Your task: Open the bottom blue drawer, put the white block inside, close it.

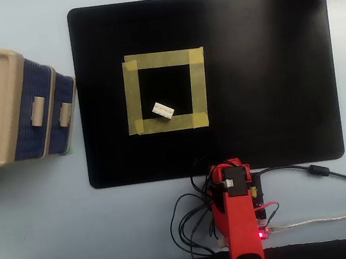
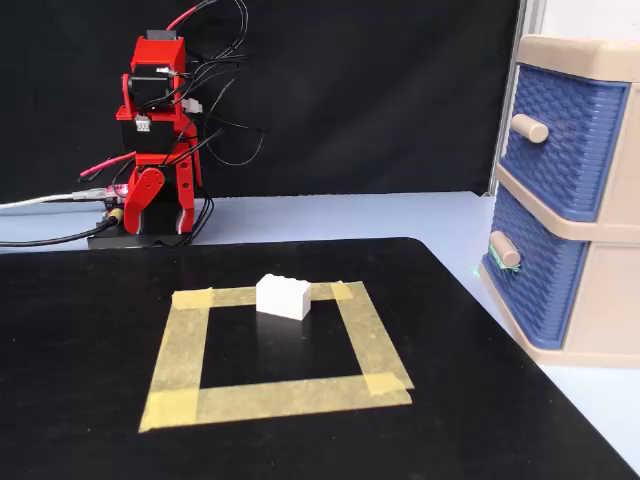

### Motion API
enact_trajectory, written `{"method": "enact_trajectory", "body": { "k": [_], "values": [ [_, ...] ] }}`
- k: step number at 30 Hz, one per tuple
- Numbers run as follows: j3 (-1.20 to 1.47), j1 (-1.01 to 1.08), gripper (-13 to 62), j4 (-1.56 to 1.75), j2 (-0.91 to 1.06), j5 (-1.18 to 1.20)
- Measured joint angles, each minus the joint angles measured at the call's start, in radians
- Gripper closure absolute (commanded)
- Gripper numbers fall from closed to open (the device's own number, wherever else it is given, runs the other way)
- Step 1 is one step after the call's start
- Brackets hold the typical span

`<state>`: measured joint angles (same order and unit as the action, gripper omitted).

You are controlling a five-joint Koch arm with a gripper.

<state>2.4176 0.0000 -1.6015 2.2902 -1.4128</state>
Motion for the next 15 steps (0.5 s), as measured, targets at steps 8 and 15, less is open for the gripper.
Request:
{"method": "enact_trajectory", "body": {
  "k": [8, 15],
  "values": [
    [-0.002, 0.0, 15.2, 0.0, 0.0, 0.0],
    [-0.505, -0.026, 15.6, -0.072, -0.002, -0.017]
  ]
}}
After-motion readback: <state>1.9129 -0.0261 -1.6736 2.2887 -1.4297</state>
